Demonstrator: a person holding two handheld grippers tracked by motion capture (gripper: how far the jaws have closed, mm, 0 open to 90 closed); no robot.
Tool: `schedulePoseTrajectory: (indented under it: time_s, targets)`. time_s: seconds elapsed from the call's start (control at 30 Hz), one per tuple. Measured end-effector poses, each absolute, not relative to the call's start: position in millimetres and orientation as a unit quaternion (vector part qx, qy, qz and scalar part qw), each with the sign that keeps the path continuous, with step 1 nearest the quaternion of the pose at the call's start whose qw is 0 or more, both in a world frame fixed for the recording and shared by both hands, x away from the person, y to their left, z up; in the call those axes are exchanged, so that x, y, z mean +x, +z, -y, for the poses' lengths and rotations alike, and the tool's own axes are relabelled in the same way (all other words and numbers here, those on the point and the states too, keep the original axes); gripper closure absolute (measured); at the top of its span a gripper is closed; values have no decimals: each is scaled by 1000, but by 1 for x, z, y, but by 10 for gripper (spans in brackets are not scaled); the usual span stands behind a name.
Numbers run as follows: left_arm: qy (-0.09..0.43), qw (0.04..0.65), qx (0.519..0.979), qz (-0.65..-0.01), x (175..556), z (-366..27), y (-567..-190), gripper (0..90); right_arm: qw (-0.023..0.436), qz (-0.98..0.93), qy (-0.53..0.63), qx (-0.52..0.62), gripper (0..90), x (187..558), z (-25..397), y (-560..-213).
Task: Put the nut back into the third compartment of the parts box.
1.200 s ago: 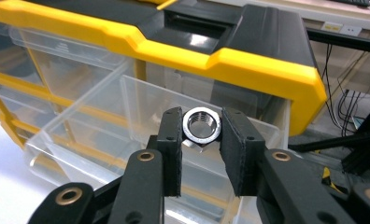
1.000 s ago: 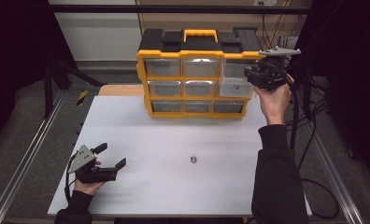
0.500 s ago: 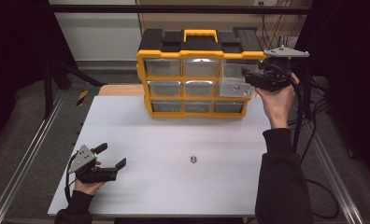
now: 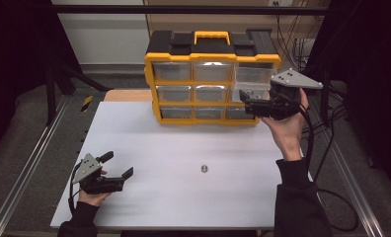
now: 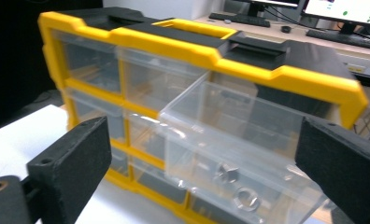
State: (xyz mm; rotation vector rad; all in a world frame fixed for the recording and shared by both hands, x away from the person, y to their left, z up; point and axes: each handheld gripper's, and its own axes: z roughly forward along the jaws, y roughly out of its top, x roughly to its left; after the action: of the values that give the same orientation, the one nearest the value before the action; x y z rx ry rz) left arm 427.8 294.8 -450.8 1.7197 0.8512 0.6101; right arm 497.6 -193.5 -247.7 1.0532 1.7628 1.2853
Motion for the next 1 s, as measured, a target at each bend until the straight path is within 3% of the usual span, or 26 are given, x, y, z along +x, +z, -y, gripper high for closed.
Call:
schedulePoseTrajectory:
  time_s: [1.0]
  targets:
    - [258, 535, 722, -356, 427, -294, -450, 32, 279, -726, 490, 394, 7, 458, 153, -351]
